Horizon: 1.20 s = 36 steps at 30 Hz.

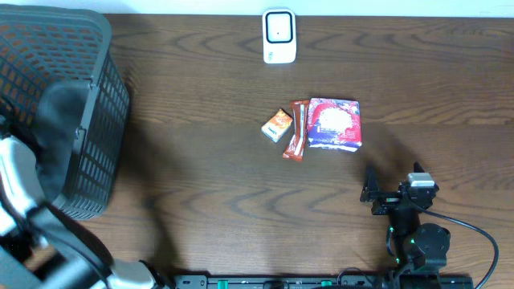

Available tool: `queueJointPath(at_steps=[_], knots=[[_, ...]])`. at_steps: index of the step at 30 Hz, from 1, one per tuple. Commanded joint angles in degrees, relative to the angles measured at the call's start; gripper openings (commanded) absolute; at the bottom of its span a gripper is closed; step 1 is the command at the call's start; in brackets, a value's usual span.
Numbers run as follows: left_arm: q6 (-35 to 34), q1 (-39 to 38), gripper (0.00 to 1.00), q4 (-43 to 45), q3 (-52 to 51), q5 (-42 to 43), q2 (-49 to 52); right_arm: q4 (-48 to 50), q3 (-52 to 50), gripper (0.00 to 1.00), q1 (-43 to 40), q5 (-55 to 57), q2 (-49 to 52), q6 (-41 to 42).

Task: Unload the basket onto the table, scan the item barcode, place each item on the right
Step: 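Reach left gripper into the basket and grasp the green wipes pack, then place the green wipes pack left of the orange box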

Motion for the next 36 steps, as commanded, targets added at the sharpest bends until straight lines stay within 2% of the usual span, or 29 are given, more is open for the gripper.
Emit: queueJointPath(at_steps=[1, 4, 7, 9, 14, 18, 22, 26, 28, 29, 30, 32, 33, 34, 35, 36], knots=[[-1.7, -2.1, 0.08, 5.5, 2.8, 10.9, -11.6, -0.2, -0.1, 0.99, -1.0, 0.5, -0.3, 0.0], [-6.7, -5.1, 0.07, 13.6, 2.8, 19.8, -20.8, -0.2, -0.1, 0.99, -1.0, 0.5, -0.3, 0.0], [-6.8, -8.4, 0.07, 18.6, 2.8, 27.4, -25.0, -0.2, -0.1, 0.99, -1.0, 0.5, -0.3, 0.0], [-9.3, -13.9, 0.08, 21.7, 2.7, 33.6, -27.4, -0.2, -0.1, 0.99, -1.0, 0.5, -0.3, 0.0], [-11.7, -29.0, 0.07, 22.1, 2.7, 36.0, -26.6, -0.2, -0.1, 0.99, -1.0, 0.5, -0.3, 0.0], [-7.7, -41.2, 0.08, 20.9, 2.7, 36.0, -21.5, -0.2, -0.1, 0.99, -1.0, 0.5, -0.3, 0.0], [0.9, -53.0, 0.08, 15.8, 2.7, 35.7, -10.8, -0.2, -0.1, 0.99, -1.0, 0.5, -0.3, 0.0], [9.7, -58.9, 0.08, 15.1, 2.7, 33.8, 1.4, -0.2, -0.1, 0.99, -1.0, 0.5, -0.3, 0.0], [10.9, -60.7, 0.13, 14.7, 2.7, 33.9, 7.6, -0.2, -0.1, 0.99, -1.0, 0.5, -0.3, 0.0], [10.9, -61.2, 0.15, 14.6, 2.7, 33.9, 9.0, -0.2, -0.1, 0.99, -1.0, 0.5, -0.3, 0.0], [10.9, -61.7, 0.22, 14.3, 2.7, 33.9, 10.9, -0.2, -0.1, 0.99, -1.0, 0.5, -0.3, 0.0], [10.8, -62.3, 0.24, 13.7, 2.7, 33.9, 13.2, -0.2, -0.1, 0.99, -1.0, 0.5, -0.3, 0.0], [10.8, -62.4, 0.30, 13.3, 2.7, 33.9, 13.8, -0.2, -0.1, 0.99, -1.0, 0.5, -0.3, 0.0], [10.8, -62.6, 0.54, 12.8, 2.7, 33.9, 14.4, -0.2, -0.1, 0.99, -1.0, 0.5, -0.3, 0.0], [10.8, -62.7, 0.65, 12.6, 2.7, 33.9, 14.5, -0.2, -0.1, 0.99, -1.0, 0.5, -0.3, 0.0], [10.8, -62.7, 0.65, 12.5, 2.7, 33.9, 14.5, -0.2, -0.1, 0.99, -1.0, 0.5, -0.3, 0.0]])
